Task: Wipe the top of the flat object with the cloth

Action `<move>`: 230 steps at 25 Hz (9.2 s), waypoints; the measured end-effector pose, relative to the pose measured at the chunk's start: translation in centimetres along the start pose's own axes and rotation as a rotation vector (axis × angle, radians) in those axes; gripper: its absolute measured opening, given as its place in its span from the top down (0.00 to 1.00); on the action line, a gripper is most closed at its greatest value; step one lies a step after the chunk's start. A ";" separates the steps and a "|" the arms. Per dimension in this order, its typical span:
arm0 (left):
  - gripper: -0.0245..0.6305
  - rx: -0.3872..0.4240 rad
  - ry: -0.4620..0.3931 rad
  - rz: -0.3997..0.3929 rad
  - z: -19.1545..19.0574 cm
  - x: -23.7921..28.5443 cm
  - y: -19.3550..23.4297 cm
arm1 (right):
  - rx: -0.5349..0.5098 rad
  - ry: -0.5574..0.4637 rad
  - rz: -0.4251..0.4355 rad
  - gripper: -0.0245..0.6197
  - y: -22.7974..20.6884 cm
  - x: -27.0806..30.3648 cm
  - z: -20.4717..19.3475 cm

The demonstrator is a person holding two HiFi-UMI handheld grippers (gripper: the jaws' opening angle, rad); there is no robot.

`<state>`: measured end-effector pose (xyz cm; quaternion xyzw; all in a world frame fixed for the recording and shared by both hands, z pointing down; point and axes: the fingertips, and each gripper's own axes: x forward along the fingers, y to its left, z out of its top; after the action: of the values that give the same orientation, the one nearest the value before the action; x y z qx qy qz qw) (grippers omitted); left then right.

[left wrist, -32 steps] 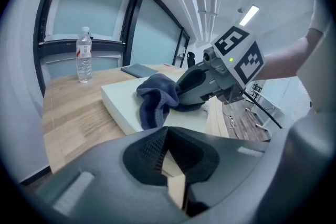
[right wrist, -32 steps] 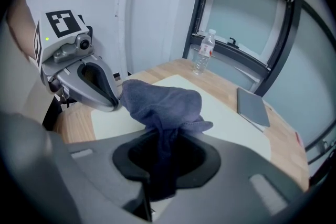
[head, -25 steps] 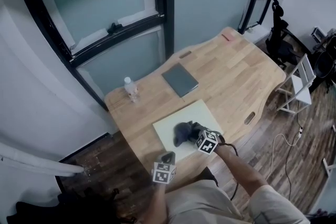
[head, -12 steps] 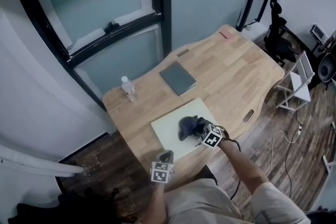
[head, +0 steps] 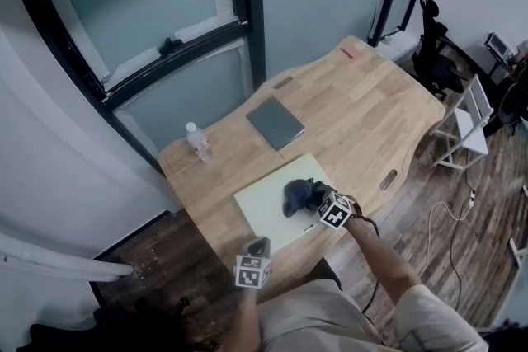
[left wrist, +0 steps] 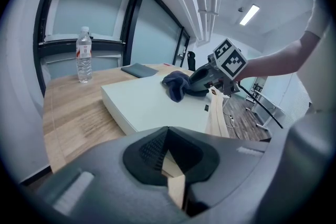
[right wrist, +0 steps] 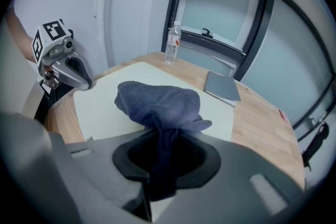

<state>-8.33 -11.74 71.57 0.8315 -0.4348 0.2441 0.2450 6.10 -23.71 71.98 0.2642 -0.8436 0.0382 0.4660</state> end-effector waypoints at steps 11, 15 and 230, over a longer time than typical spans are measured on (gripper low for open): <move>0.95 0.014 0.006 0.028 0.2 0.1 -0.1 | 0.179 -0.015 -0.094 0.84 -4.6 -1.1 -2.9; 0.95 0.007 0.002 0.039 0.1 0.1 -0.2 | 0.198 0.004 -0.117 0.84 -5.7 -1.5 -3.8; 0.95 -0.161 -0.361 0.514 3.7 -12.7 -23.2 | 0.432 -0.411 0.085 0.84 12.7 -25.9 -10.2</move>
<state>5.52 5.28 56.35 0.7024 -0.6848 0.1115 0.1592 18.82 1.01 59.21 0.3236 -0.9029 0.1820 0.2167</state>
